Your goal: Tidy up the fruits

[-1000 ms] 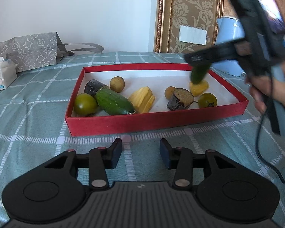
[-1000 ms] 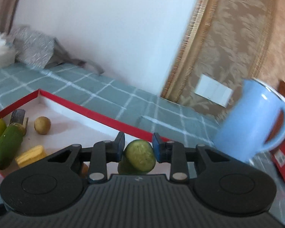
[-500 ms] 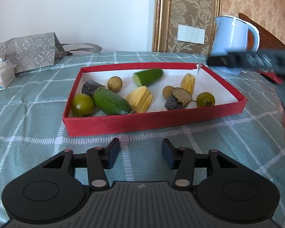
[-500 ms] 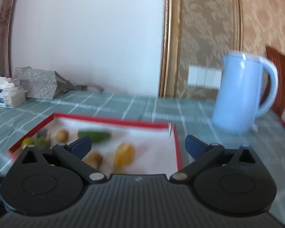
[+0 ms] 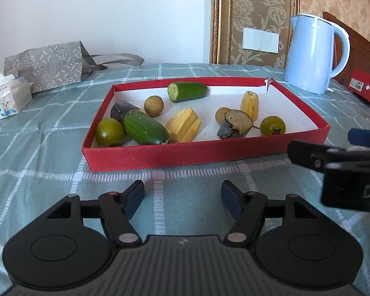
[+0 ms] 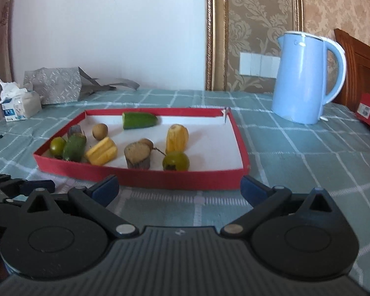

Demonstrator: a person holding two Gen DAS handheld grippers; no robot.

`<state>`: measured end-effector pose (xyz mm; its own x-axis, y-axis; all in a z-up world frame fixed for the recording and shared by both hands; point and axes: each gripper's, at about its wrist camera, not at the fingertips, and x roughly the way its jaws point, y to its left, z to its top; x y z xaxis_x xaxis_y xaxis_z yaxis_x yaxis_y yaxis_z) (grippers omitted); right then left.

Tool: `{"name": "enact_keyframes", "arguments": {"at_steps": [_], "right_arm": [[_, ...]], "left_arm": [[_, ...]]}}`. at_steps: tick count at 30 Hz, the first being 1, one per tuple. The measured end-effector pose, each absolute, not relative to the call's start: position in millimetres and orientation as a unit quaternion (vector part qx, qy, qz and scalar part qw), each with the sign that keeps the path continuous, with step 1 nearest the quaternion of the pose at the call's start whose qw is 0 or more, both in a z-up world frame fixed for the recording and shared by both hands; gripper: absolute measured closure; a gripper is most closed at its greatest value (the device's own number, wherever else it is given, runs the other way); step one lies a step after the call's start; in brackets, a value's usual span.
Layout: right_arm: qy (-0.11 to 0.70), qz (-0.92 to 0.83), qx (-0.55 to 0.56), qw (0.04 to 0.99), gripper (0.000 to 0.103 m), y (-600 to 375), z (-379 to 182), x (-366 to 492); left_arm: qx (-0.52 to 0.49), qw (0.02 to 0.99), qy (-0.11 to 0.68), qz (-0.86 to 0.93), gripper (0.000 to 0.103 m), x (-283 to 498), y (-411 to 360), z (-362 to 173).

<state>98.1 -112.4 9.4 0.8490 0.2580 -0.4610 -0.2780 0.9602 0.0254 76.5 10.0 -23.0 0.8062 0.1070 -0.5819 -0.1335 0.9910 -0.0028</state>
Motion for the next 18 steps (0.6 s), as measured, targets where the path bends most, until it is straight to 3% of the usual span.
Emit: {"name": "enact_keyframes", "arguments": {"at_steps": [18], "right_arm": [[0.243, 0.095, 0.010, 0.965, 0.000, -121, 2, 100]], "left_arm": [[-0.042, 0.955, 0.277, 0.096, 0.030, 67, 11, -7]]}}
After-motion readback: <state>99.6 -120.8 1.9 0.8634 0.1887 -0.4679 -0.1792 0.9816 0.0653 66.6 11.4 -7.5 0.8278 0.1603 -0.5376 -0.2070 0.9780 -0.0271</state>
